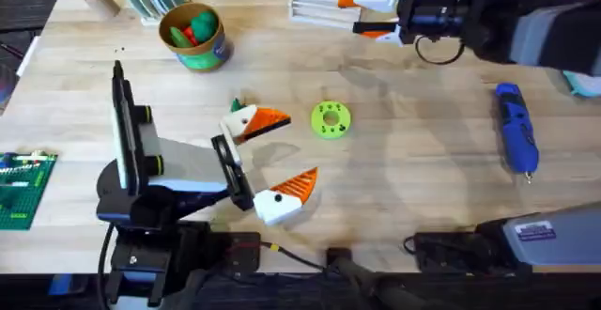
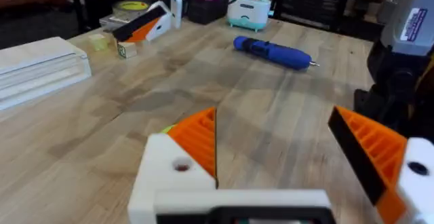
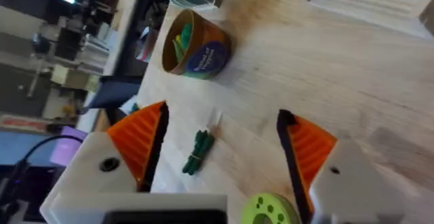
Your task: Pick up the gripper from the table and insert it into the empty holder that is missing its gripper. Then pick up a screw, insert it into the mounting hole, and use the screwdriver to tighten it. Finally, clean up the table by picking up the vegetable and placing it into the bucket.
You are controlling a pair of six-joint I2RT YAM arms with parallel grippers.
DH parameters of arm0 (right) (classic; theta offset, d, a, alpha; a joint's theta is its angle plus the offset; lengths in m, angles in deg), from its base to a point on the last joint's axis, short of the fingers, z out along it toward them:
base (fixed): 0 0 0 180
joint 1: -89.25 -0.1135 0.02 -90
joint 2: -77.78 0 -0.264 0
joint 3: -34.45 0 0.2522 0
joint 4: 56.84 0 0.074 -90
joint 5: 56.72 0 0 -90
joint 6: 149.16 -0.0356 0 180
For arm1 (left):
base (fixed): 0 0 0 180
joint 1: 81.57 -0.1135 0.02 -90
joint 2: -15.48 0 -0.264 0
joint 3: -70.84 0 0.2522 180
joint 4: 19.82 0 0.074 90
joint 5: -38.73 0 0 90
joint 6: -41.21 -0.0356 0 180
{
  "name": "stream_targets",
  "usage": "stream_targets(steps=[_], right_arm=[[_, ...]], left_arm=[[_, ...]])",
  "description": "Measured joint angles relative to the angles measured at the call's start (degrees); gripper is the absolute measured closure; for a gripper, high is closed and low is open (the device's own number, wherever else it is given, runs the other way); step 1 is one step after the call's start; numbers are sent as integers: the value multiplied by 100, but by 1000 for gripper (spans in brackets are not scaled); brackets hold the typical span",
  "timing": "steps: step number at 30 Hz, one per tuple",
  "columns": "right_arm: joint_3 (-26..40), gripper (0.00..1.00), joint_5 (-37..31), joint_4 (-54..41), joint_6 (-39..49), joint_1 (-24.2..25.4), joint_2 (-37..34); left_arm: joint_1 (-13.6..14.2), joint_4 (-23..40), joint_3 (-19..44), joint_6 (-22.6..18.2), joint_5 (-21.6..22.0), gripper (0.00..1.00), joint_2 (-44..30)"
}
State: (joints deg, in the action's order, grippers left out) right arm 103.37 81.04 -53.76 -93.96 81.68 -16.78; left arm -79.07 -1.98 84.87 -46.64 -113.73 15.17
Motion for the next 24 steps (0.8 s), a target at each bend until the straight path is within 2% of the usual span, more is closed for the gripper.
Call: stream_targets(steps=[7,12,17,20,24], right_arm=[[168,30,-1228,-2301,1616,-27,1410],[208,28,-2636,-3987,2601,-450,2274],[208,28,-3879,-5058,3055,-1053,2499],[208,28,-4186,-5268,3127,-1241,2479],[208,28,-4204,-5380,3145,-1469,2392]], left_arm=[[0,0,0,0,-36,8,2],[0,0,0,0,-45,8,2],[0,0,0,0,-56,9,0],[0,0,0,0,-58,8,0],[0,0,0,0,-58,8,0]])
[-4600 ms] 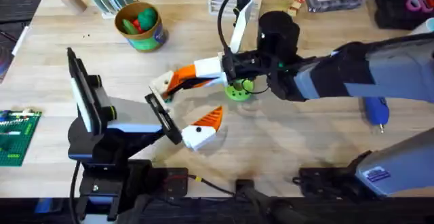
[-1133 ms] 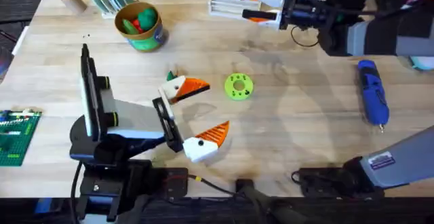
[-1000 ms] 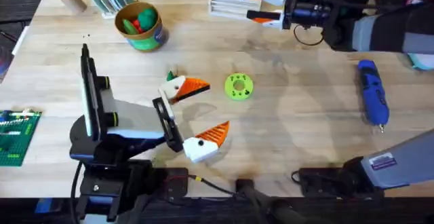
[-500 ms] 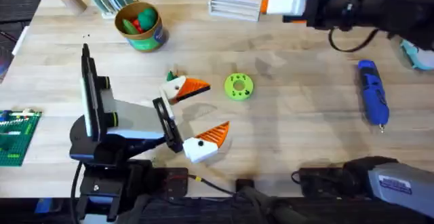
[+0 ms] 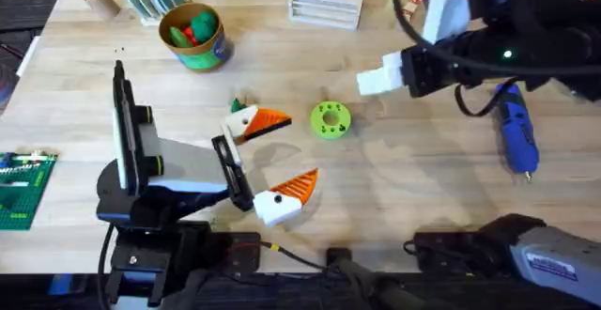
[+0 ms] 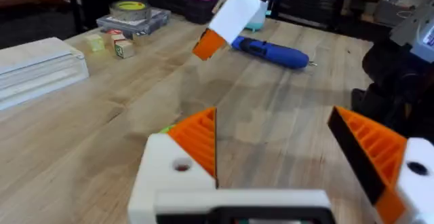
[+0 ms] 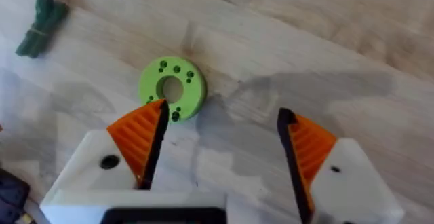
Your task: Pick up the gripper from the table and insert it into the empty holder that is missing its gripper. Then pick up a screw, insert it into the mounting hole, and use the screwdriver to tighten it. Finally, clean up the table by picking up the vegetable and placing it into the bucket.
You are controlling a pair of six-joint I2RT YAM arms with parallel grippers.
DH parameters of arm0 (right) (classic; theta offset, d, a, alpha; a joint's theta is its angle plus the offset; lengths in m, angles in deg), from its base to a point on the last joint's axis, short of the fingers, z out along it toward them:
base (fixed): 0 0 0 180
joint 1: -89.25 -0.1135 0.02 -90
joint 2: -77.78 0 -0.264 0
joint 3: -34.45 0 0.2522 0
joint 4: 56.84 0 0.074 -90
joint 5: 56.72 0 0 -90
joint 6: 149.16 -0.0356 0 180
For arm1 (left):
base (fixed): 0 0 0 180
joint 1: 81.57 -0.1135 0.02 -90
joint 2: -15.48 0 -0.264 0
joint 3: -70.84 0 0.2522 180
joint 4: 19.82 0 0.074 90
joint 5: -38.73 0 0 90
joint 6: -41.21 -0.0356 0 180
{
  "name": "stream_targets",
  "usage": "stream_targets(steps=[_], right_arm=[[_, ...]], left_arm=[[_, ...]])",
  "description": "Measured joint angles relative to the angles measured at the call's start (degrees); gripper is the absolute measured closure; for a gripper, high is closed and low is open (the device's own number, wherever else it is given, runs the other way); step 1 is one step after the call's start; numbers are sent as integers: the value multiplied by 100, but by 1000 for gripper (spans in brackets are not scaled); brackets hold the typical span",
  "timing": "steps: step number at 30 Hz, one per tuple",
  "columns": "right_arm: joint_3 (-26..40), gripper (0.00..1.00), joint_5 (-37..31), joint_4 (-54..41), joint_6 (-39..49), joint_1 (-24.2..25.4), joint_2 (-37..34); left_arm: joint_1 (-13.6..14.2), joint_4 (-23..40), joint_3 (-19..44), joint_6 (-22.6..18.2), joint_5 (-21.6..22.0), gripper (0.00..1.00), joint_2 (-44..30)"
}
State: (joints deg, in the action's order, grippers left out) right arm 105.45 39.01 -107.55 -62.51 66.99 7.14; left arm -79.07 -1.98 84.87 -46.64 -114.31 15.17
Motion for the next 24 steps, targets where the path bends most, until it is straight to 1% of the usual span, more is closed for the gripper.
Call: stream_targets(steps=[5,9,12,16,17,20,24], right_arm=[[0,28,29,-177,2,-391,-152],[0,32,46,-172,5,-573,-158],[0,96,71,-184,18,-644,-185],[1,124,75,-211,22,-764,-433],[0,152,75,-209,22,-803,-512],[0,286,75,-230,22,-981,-808],[0,308,75,-231,24,-1255,-1155]], left_arm=[[0,0,0,0,0,8,0],[0,0,0,0,0,8,0],[0,0,0,0,0,8,1],[0,0,0,0,0,8,0],[0,0,0,0,0,8,0],[0,0,0,0,0,7,1],[0,0,0,0,0,8,0]])
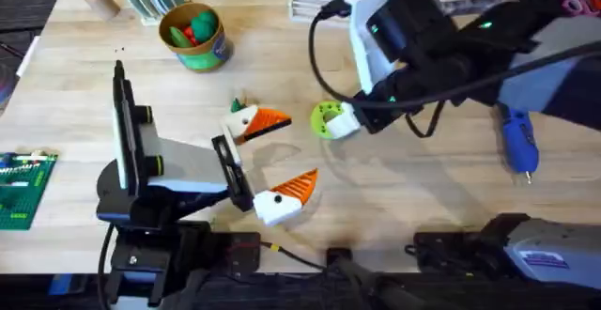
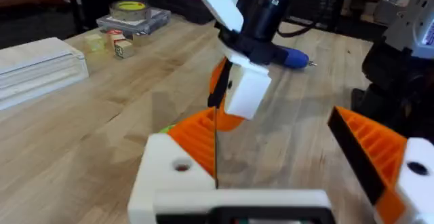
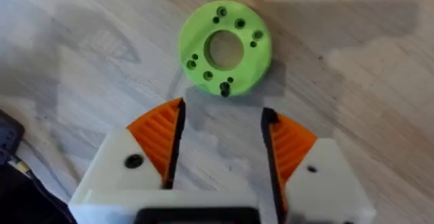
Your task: Pick up the gripper from the table and insert it into the empty holder that is missing its gripper. Then pick up a screw, insert it into the mounting hole, and use the screwdriver to tighten it. Finally, clean up the table by picking up the vegetable and placing it into the bucket.
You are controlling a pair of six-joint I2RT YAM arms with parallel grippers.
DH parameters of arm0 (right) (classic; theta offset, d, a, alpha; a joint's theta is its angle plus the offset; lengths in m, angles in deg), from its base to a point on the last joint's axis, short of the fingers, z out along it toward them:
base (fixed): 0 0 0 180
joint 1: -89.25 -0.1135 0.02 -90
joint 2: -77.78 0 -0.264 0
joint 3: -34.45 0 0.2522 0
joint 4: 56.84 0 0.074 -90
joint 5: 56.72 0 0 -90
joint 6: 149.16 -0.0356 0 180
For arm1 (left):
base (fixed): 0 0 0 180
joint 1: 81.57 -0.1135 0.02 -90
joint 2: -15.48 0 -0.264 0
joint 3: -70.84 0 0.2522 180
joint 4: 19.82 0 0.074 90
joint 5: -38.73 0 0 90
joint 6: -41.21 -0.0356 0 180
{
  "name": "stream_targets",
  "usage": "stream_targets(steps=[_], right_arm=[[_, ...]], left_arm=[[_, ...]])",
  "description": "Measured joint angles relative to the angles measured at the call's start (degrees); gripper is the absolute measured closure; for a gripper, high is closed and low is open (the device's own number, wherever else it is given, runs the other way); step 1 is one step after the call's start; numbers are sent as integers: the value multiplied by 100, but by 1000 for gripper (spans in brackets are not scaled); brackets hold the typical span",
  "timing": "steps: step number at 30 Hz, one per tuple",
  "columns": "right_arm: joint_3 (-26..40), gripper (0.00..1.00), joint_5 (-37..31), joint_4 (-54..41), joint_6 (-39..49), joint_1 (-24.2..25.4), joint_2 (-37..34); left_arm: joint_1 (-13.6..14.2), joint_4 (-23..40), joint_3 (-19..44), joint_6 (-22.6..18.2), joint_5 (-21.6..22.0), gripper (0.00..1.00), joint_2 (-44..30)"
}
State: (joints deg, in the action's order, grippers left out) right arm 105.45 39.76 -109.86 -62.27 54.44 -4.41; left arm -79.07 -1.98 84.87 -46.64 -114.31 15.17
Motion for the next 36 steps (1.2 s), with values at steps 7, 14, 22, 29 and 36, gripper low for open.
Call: stream_targets(steps=[7,14,22,29,36], right_arm=[[0,311,-312,31,-5,-376,-363],[0,379,-666,234,-4,-439,-627],[1,491,-728,477,-7,-441,-792],[0,536,-730,501,-7,-445,-793],[2,638,-732,496,-7,-445,-793]], left_arm=[[0,0,0,0,0,8,0],[0,0,0,0,0,9,1],[0,0,0,0,0,8,1],[0,0,0,0,0,8,0],[0,0,0,0,0,8,0]])
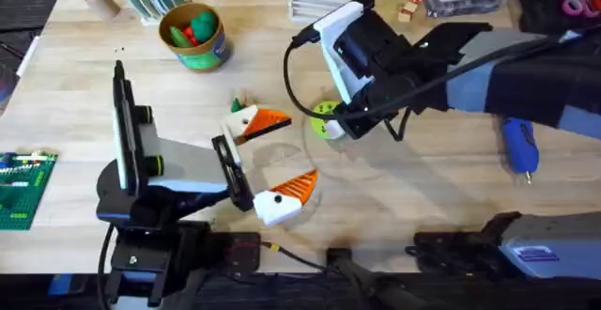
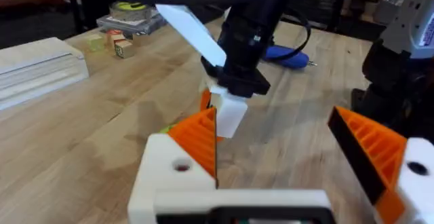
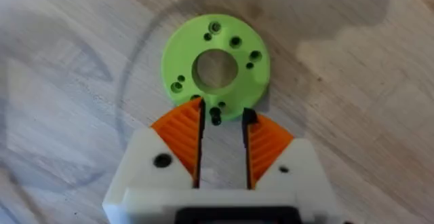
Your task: Pick up the gripper from the table and insert it into the empty holder that is missing its gripper. Then pick up a screw, insert it into the mounting hole, and use the screwdriver to tighten it. Finally, clean up the table by picking up the vegetable and placing it into the bucket.
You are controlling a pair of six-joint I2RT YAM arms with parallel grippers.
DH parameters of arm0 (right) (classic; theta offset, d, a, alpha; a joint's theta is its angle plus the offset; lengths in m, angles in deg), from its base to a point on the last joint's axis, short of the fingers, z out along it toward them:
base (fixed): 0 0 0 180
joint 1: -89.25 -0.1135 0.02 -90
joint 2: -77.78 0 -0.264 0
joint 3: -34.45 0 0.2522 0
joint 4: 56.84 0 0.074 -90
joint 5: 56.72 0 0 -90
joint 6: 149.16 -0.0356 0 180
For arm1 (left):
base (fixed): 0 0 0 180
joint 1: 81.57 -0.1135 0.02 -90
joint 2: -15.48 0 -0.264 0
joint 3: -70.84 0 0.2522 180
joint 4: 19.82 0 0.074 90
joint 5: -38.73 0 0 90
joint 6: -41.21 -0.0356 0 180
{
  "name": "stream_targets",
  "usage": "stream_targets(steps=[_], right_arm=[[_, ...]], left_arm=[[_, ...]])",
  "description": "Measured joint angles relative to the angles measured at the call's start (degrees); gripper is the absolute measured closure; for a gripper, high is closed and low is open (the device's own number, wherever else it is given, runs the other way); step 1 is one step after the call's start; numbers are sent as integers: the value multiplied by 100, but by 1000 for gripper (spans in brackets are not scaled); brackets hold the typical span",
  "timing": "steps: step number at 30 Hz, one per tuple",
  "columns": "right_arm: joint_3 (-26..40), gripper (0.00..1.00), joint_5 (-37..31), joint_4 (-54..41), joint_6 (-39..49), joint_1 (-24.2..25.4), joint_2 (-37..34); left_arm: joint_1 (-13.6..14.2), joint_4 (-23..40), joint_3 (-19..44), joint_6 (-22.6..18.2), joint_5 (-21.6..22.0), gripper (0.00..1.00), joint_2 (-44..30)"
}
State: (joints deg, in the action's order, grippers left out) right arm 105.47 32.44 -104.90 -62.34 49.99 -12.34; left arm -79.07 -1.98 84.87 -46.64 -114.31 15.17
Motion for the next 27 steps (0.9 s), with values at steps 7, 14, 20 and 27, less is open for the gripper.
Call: stream_targets(steps=[7,14,20,27], right_arm=[[-2,649,2,0,0,0,0],[0,653,2,-2,0,0,0],[10,708,-28,-17,0,0,-122],[11,781,-66,-24,0,0,-122]], left_arm=[[0,0,0,0,0,8,0],[0,0,0,0,-2,9,0],[0,0,0,0,0,8,2],[0,0,0,0,0,8,0]])
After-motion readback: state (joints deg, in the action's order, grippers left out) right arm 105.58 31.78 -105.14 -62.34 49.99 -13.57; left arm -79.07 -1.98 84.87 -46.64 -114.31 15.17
